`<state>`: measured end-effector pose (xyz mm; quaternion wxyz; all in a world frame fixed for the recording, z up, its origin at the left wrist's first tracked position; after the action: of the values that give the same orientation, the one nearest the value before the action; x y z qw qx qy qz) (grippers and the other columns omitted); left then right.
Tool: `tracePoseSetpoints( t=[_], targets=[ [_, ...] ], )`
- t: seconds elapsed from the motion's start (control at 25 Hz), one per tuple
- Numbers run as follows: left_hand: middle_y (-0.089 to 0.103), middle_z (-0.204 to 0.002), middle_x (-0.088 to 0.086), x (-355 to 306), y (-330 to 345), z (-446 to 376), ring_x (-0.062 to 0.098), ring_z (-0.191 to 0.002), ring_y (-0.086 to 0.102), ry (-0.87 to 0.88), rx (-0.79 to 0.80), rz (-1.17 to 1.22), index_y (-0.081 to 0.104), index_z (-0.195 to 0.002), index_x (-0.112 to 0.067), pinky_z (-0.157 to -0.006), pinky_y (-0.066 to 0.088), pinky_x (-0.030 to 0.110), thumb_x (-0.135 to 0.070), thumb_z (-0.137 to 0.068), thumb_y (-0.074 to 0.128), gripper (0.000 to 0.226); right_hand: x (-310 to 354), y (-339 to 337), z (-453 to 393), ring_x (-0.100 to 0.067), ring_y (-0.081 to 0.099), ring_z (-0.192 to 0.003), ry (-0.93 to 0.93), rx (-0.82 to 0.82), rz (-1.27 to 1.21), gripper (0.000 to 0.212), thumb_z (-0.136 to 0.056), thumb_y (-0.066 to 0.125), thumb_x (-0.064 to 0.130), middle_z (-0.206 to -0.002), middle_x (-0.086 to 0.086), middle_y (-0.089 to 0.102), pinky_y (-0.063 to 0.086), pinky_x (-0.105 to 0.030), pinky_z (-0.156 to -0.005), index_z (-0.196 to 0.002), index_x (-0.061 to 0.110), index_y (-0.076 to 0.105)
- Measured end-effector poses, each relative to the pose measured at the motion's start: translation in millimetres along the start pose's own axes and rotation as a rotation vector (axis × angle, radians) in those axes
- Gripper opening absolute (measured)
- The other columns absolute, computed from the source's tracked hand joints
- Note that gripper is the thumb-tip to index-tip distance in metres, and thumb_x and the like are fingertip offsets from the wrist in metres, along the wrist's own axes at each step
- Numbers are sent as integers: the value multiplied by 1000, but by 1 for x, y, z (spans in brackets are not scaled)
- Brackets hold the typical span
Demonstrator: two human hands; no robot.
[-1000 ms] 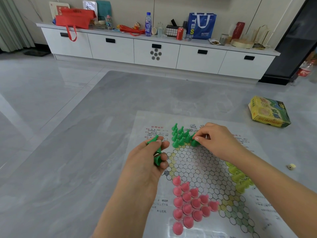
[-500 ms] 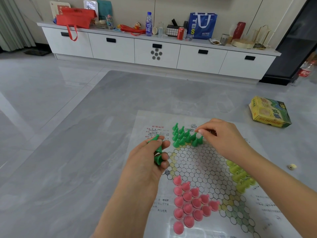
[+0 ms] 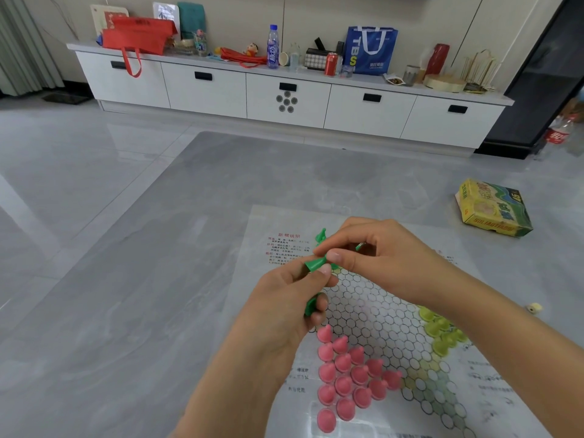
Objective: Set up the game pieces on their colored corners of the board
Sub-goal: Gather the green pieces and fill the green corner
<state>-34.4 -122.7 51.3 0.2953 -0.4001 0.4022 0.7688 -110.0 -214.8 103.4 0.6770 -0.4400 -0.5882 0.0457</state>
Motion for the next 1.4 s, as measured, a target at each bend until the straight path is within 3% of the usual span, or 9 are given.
tracePoseSetpoints(
  t=[0.08, 0.2, 0.36, 0.6, 0.8, 1.4],
  targets=[
    [60, -65, -2, 0, 1, 1, 4, -43, 45, -16, 14, 22, 67, -90, -12, -40, 37, 15, -10, -87, 56, 11, 2, 1, 0, -6, 59, -75, -17, 7, -14, 13, -81, 63, 19, -82, 7, 63, 47, -14, -67, -83, 30, 71],
    [58, -69, 1, -1, 2, 2, 5, -45, 46, -17, -7, 56, 63, -100, -10, -41, 39, 15, -6, -86, 55, 17, 2, -8, -2, 3, 55, -63, -8, -65, -32, 8, -81, 63, 21, -76, 8, 63, 43, -8, -59, -79, 25, 71],
    [55, -73, 12, -6, -2, -1, 16, -55, 47, -73, -114, 226, 52, -111, -2, -46, 45, 20, 4, -90, 39, 26, -21, -22, -11, -4, 53, -66, 65, -168, 235, 9, -81, 64, 26, -77, 6, 61, 42, -15, -63, -72, 25, 67],
    [59, -72, 13, -4, -10, 2, 17, -54, 48, -116, -125, 459, 54, -94, -2, -41, 44, 17, 0, -88, 36, 19, -56, -4, -14, -1, 46, -68, 131, -107, 509, 13, -85, 59, 27, -75, 12, 49, 32, -12, -61, -81, 18, 68],
    [59, -71, 12, -2, -12, 1, 17, -53, 48, -129, -131, 488, 54, -96, -2, -41, 43, 17, -1, -87, 38, 18, -64, 1, -18, -10, 51, -76, 153, -123, 561, 15, -86, 58, 27, -78, 8, 52, 39, -23, -70, -83, 17, 68],
    [59, -73, 13, -2, -12, 0, 17, -54, 49, -142, -132, 502, 54, -98, -1, -41, 45, 17, -1, -87, 39, 19, -67, 2, -14, -10, 50, -76, 143, -126, 568, 15, -86, 57, 27, -81, 6, 52, 40, -22, -71, -87, 17, 69]
  ],
)
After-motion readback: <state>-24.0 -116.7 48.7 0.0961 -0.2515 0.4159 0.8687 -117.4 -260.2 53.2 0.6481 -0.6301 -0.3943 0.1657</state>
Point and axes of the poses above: each hand's wrist, its own z-axis away from the middle knuckle, its own y-axis out of the palm, x = y × z, the point moved 5 cm from there along -z, towards the middle knuckle
